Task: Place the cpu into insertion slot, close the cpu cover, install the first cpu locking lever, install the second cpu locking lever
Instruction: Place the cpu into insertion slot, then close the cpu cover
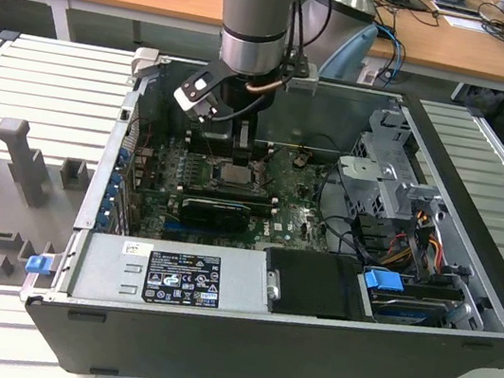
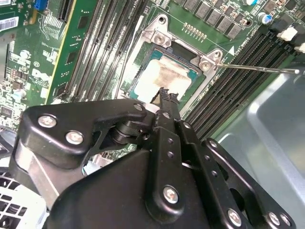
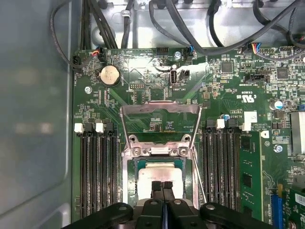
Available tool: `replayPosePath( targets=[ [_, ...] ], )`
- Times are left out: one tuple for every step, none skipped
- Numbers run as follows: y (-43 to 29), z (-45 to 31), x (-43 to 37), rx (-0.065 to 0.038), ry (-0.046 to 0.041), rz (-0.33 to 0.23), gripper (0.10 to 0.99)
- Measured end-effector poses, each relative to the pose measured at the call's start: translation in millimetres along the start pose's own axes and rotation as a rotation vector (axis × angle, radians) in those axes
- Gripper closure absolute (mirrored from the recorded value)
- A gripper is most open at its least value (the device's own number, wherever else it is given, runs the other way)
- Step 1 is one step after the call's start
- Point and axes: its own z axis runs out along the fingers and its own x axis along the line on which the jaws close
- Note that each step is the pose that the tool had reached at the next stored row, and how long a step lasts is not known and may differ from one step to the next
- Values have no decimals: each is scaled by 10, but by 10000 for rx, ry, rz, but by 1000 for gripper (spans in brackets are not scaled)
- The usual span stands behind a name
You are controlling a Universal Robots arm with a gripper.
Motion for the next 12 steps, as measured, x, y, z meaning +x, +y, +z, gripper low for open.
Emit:
replayPosePath(
  targets=[
    [2,-19,0,0,0,0,980],
    [3,-33,1,3,2,0,980],
    [41,-31,0,48,11,1,980],
    [58,-29,0,52,11,2,980],
    [68,-29,0,54,11,2,980],
    [75,-28,0,53,12,2,980],
    [75,-30,1,53,10,3,980],
    [76,-34,1,54,9,3,980],
    [76,-35,1,53,12,3,980],
    [77,-37,1,49,14,3,980],
    [77,-39,1,49,12,2,980],
    [77,-39,1,48,12,2,980]
  ],
)
